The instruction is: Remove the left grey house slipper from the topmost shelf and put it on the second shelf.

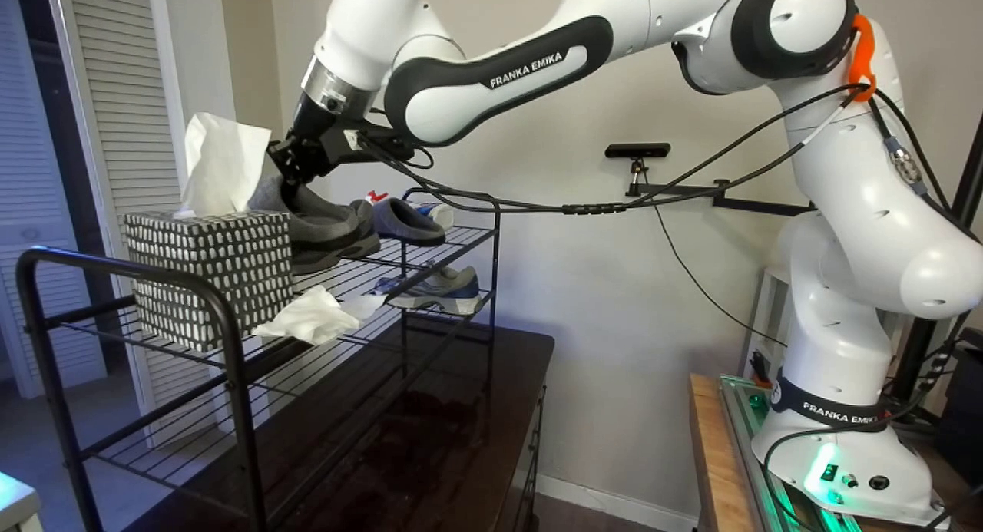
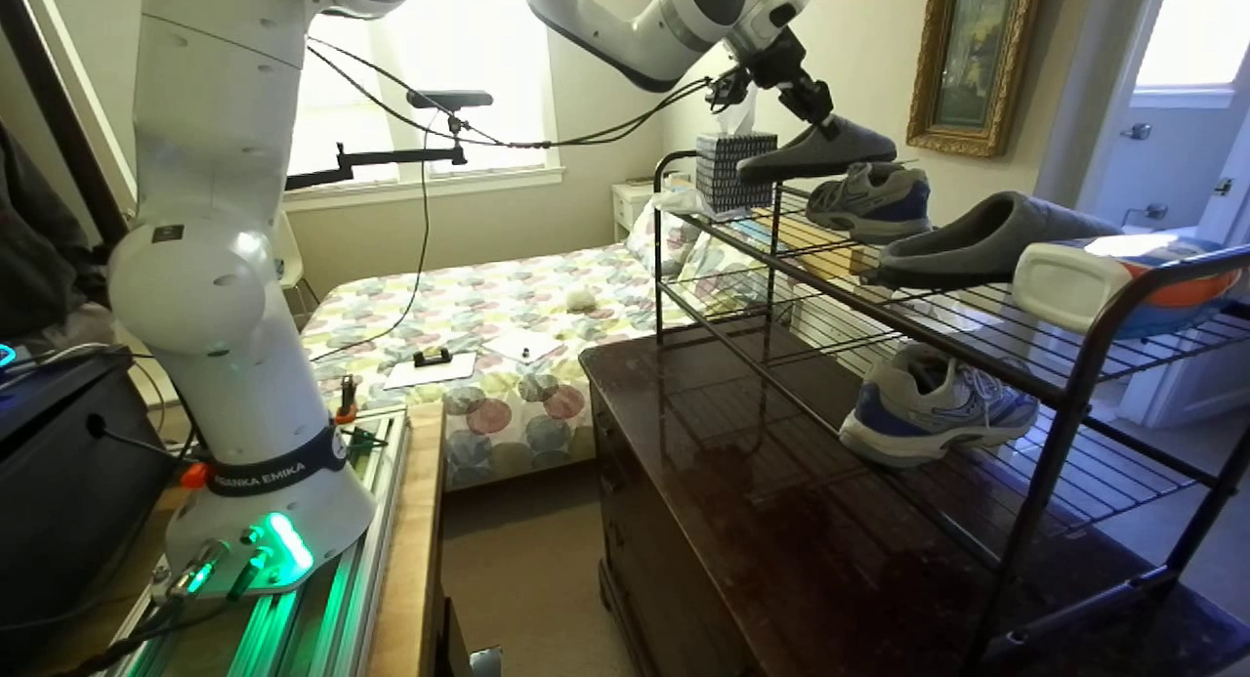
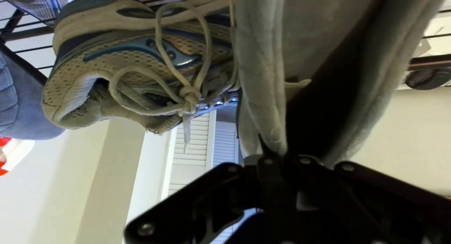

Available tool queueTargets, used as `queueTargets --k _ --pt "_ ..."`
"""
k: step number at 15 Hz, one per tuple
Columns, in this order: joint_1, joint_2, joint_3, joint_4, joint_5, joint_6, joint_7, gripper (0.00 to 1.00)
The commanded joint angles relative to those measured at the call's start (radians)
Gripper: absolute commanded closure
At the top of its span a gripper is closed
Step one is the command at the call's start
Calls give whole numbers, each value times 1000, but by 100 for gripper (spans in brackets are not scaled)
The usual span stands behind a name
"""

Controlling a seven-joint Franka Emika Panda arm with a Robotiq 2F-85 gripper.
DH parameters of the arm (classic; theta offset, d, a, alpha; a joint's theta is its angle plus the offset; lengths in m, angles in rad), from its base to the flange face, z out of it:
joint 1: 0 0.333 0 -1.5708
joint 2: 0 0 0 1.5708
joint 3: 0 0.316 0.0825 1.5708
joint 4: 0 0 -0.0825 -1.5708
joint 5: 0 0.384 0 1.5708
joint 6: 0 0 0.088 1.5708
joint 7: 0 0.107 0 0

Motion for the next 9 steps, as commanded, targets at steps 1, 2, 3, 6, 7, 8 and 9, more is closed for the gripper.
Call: queueTargets --k 1,2,3,6,7,8,9 --pt "-17 -113 38 -86 123 2 -65 99" --pt "-15 -142 38 -103 145 -10 -72 99" --pt "-12 -175 33 -123 149 -34 -74 99" --pt "-40 -293 57 -216 205 -167 -180 99" --pt "-63 -337 77 -261 270 -192 -274 99" --pt "-77 -373 87 -293 318 -222 -343 99" --pt "-87 -413 95 -333 359 -256 -403 99"
